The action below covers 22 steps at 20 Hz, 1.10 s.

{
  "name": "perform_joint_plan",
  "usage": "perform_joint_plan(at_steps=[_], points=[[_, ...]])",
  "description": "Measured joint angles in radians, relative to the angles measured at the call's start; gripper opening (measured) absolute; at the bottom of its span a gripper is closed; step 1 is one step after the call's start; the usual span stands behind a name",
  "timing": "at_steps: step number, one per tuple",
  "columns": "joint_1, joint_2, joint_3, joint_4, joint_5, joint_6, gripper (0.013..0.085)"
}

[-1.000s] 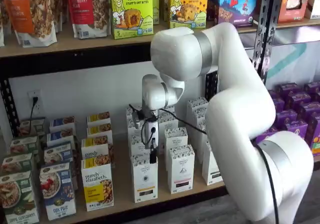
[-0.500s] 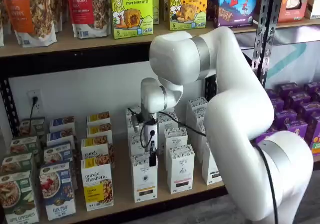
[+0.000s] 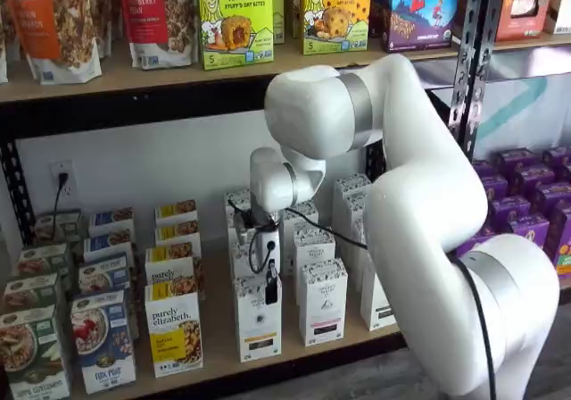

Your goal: Pick up the white box with a yellow strip in the middle, on the bottom shelf, the fourth box from the left

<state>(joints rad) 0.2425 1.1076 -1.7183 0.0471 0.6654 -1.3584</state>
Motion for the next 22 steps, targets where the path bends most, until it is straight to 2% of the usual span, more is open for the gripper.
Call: perform_joint_plan(at_steps=[8, 11, 15, 18, 19, 21, 22], points=[[-0.001, 0.026, -0.016, -0.023, -0.015, 0.017, 0.085], [-0.003, 0.026, -0.005, -0.015, -0.039, 0.008, 0.085], [-0.006, 0.033, -0.023, -0.005, -0.003, -0.002, 0.085], [-0.008, 0.03, -0.016, 0.006, -0.012, -0.013, 0.073], [-0.008, 0.029, -0.012, 0.007, -0.02, -0.014, 0.073], [-0.007, 0.028, -0.01, 0.008, -0.025, -0.014, 0.065], [-0.006, 0.028, -0.006, 0.007, -0.032, -0.013, 0.065]])
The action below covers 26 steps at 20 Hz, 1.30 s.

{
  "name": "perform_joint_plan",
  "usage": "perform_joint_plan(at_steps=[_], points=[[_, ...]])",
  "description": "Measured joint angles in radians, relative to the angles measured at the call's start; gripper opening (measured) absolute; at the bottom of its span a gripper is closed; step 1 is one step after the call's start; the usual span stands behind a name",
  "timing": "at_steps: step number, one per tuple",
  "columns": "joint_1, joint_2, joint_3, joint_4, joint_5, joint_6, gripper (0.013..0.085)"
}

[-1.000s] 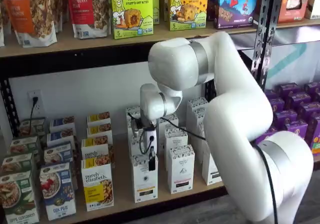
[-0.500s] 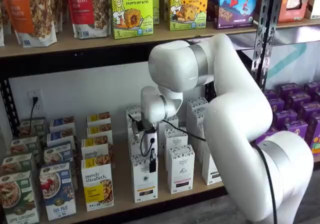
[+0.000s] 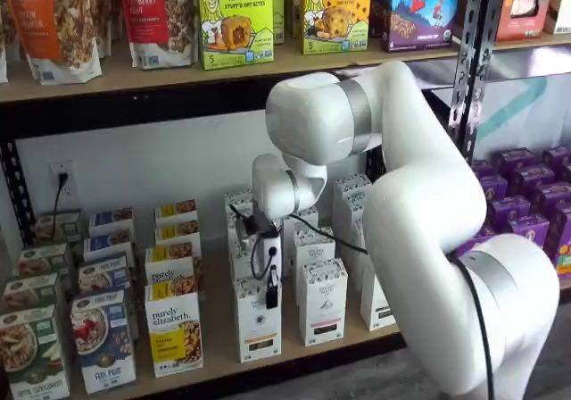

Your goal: Pick up the white box with a yellow strip in the middle, on the bottom shelf, the fourth box from the left

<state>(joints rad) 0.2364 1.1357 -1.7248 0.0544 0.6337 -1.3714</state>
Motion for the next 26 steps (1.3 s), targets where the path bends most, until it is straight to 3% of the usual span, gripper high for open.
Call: perform_joint_plan(at_steps=[7, 13, 26], points=[[0.004, -0.005, 0.018, 0.004, -0.036, 0.0, 0.065], [0.007, -0.009, 0.024, 0.002, -0.033, 0.005, 0.049], [0.001, -0.077, 0.129, -0.017, -0.077, 0.013, 0.049]])
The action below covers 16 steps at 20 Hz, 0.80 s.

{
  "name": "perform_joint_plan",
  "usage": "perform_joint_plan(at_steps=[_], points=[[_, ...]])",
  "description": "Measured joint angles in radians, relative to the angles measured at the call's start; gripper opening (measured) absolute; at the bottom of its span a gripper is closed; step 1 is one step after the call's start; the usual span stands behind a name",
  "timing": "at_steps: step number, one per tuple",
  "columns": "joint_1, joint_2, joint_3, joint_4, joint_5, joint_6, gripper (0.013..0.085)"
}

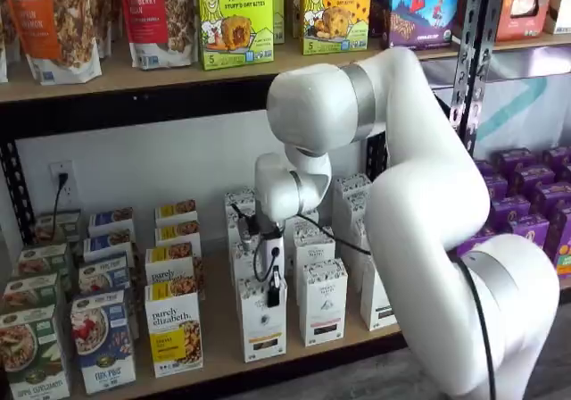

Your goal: Pick up the white box with a yellow strip in the middle, on the bottom shelf, the fourth box from the left

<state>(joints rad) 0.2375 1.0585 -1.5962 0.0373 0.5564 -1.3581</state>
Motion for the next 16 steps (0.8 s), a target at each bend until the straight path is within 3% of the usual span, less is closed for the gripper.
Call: perform_joint_plan(at_steps=[8, 16], points=[[0.021, -0.074, 0.102, -0.038, -0.01, 0.053, 0.049], [0.046, -0.21, 0.293, -0.057, -0.059, 0.094, 0.049]])
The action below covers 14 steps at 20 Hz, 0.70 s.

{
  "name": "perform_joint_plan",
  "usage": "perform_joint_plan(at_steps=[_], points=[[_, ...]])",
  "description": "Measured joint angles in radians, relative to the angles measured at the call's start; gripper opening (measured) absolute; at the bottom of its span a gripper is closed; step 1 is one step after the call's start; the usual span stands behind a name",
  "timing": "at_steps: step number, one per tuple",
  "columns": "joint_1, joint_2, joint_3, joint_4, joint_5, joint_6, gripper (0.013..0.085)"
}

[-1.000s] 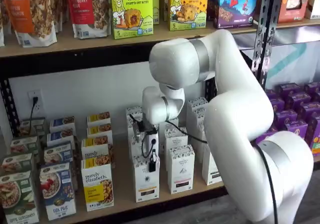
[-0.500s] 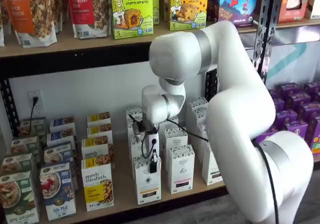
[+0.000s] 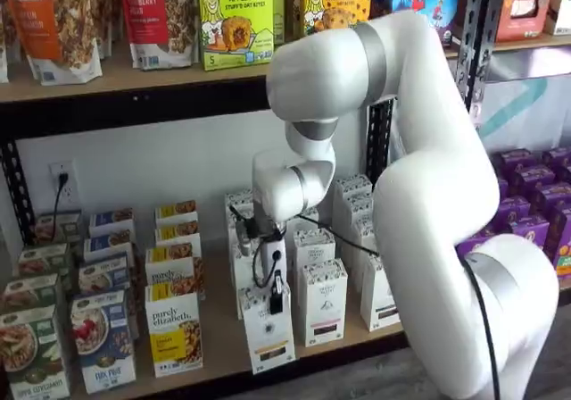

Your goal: Pick up the white box with a yellow strip in the middle, on the bottom shelf, the fourth box from the left

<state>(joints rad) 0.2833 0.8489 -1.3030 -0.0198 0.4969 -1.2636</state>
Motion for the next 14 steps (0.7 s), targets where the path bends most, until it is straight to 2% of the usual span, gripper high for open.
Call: perform_joint_plan(at_steps=[5, 14], points=[[0.006, -0.107, 0.134, 0.009, -0.041, -0.003, 0.049], [0.012, -0.277, 0.312, -0.009, -0.061, 0.02, 0.049]])
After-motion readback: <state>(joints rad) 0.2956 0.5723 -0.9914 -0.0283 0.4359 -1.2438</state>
